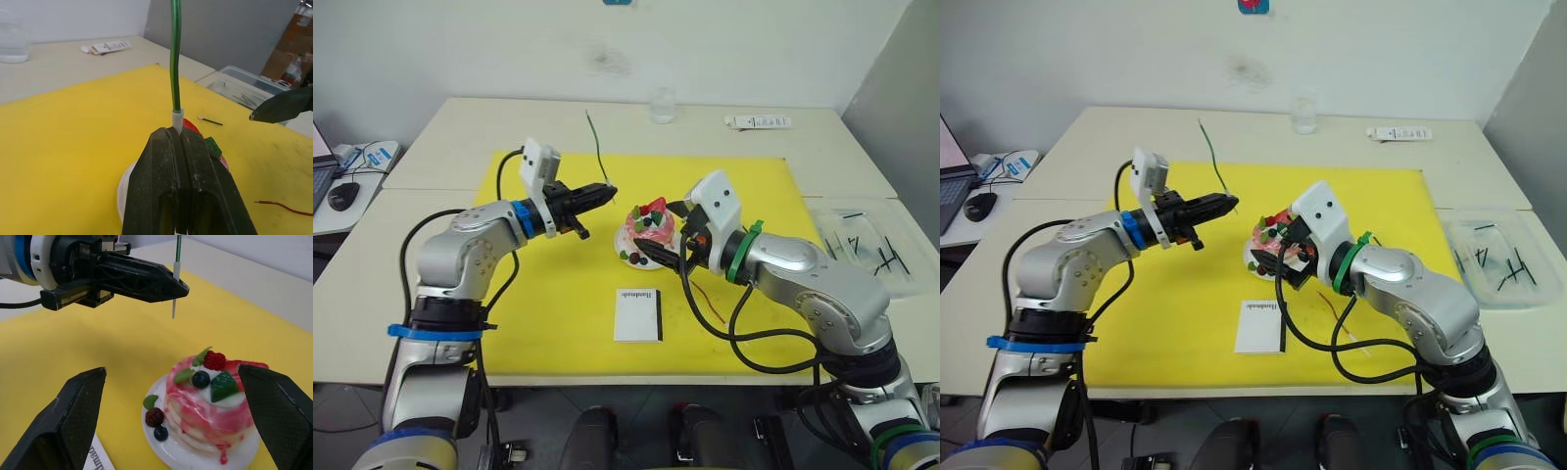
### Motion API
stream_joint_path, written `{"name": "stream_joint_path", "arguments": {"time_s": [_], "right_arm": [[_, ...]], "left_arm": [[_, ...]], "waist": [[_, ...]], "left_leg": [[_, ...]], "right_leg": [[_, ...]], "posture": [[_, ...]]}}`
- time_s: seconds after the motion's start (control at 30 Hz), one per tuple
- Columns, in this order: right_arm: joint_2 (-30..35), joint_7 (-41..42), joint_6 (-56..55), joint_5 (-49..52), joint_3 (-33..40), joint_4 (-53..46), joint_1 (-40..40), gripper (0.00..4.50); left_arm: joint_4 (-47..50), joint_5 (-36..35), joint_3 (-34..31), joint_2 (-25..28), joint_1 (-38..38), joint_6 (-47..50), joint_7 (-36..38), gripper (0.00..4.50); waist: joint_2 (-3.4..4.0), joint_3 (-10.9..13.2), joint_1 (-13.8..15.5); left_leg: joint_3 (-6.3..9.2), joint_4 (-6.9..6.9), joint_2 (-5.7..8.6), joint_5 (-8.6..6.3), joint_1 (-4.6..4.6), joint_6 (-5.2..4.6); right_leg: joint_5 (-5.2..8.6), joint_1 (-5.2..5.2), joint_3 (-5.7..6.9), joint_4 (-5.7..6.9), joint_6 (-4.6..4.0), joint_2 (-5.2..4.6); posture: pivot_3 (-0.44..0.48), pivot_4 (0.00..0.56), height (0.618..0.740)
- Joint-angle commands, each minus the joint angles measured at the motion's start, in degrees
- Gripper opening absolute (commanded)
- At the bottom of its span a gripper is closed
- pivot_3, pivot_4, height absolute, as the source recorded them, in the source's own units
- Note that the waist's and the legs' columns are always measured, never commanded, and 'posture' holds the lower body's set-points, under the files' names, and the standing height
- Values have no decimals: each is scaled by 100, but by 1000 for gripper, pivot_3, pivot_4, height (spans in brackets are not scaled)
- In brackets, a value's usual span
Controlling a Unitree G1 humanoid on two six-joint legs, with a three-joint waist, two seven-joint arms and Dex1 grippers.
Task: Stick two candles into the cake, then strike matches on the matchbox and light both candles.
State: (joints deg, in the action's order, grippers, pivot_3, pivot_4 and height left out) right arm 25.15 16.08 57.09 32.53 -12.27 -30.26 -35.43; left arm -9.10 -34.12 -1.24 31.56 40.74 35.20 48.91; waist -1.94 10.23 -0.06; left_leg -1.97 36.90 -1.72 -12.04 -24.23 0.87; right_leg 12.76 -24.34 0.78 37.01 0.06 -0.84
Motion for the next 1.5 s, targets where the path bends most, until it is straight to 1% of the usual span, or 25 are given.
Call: {"name": "stream_joint_path", "arguments": {"time_s": [0.03,0.2,0.43,0.67,1.13,1.5], "right_arm": [[-51,-67,60,-88,184,-261,-5,4471],[-148,-167,206,-135,248,-384,35,4471],[-225,-237,362,-191,326,-508,90,4471],[-278,-239,418,-257,371,-533,130,4471],[-283,-254,500,-283,412,-572,111,4471],[-324,-288,544,-303,438,-611,123,4471]], "left_arm": [[-189,241,117,-88,206,-345,319,0],[-515,500,158,-235,310,-575,480,0],[-892,751,138,-260,352,-786,706,0],[-956,868,155,-312,335,-835,841,0],[-1269,1039,123,-567,439,-1071,848,0],[-1134,1043,133,-599,375,-980,874,0]], "waist": [[0,0,-13],[0,0,-18],[0,0,-16],[0,0,-16],[0,0,-15],[0,0,-16]], "left_leg": [[0,0,-2,0,0,0],[2,0,-6,0,0,0],[0,1,0,0,-1,0],[3,2,-2,0,-2,0],[3,4,-2,0,-2,0],[3,5,-2,0,-2,0]], "right_leg": [[0,-1,1,1,0,1],[0,-2,1,4,0,8],[0,-2,0,4,0,15],[0,-2,2,5,0,15],[0,-2,2,7,1,25],[-1,-2,1,8,1,26]], "posture": [[0,150,740],[0,150,740],[0,150,740],[0,150,740],[0,150,740],[0,150,740]]}}
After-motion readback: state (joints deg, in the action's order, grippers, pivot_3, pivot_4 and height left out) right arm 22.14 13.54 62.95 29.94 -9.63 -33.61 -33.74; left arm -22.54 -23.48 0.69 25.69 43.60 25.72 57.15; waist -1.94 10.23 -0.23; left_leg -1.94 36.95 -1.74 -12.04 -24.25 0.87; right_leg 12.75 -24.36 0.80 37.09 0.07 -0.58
